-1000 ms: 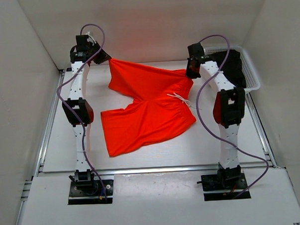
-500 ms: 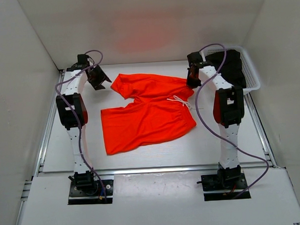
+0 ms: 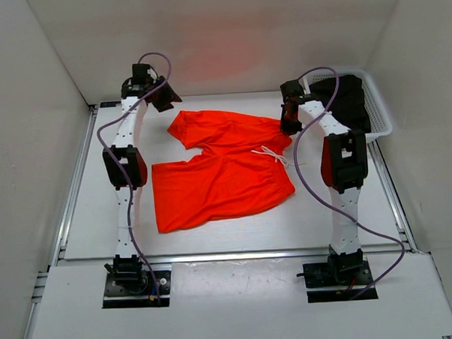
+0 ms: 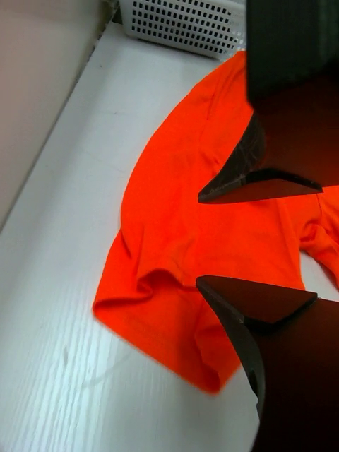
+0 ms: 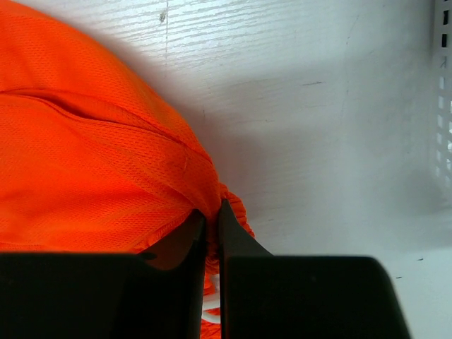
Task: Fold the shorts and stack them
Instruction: Flatten the shorts out
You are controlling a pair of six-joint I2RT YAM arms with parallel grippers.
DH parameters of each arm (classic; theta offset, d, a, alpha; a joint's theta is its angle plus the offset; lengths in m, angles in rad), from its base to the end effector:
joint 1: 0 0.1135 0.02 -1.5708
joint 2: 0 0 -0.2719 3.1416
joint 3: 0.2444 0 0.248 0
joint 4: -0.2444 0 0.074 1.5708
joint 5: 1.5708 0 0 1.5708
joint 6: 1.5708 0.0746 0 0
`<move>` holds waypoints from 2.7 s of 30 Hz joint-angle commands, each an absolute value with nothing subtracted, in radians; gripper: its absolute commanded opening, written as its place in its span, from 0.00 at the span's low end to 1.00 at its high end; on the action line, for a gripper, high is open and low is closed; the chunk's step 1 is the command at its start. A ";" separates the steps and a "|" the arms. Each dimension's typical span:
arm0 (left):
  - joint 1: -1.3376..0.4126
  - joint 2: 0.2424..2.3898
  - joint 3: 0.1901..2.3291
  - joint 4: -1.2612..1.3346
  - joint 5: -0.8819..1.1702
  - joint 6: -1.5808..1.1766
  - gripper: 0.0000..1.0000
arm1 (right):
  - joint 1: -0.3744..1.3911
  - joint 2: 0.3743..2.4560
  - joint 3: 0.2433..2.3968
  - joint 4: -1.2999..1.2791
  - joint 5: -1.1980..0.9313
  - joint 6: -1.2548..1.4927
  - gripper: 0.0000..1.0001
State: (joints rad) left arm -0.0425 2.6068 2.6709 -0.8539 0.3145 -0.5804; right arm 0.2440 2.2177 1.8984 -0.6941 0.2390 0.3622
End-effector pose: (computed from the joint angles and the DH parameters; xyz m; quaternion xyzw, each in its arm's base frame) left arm 0.5907 -0.0482 0.2244 -0.1852 0.8963 -0.2531 0.3135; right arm 0.4979 0.1057 0.1876 0.0891 0.9510 -0.0279 0.2949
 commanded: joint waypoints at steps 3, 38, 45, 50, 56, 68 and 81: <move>-0.098 2.691 2.735 -0.845 0.327 -0.615 0.65 | 0.253 2.149 1.867 -0.689 0.241 0.371 0.00; -0.184 2.688 2.614 -0.822 0.186 -0.531 0.22 | 0.253 2.138 1.858 -0.689 0.250 0.380 0.00; -0.175 2.602 2.623 -0.822 0.186 -0.522 0.10 | 0.253 2.119 1.848 -0.689 0.268 0.380 0.00; -0.134 2.514 2.632 -0.822 0.219 -0.522 0.10 | 0.253 2.109 1.848 -0.689 0.296 0.371 0.00; -0.086 2.476 2.683 -0.822 0.331 -0.549 0.10 | 0.253 2.109 1.848 -0.698 0.314 0.362 0.00; -0.020 2.474 2.755 -0.793 0.475 -0.609 0.10 | 0.253 2.109 1.916 -0.698 0.296 0.327 0.00; -0.009 2.470 2.658 -0.793 0.506 -0.594 0.10 | 0.253 2.141 1.940 -0.698 0.255 0.339 0.00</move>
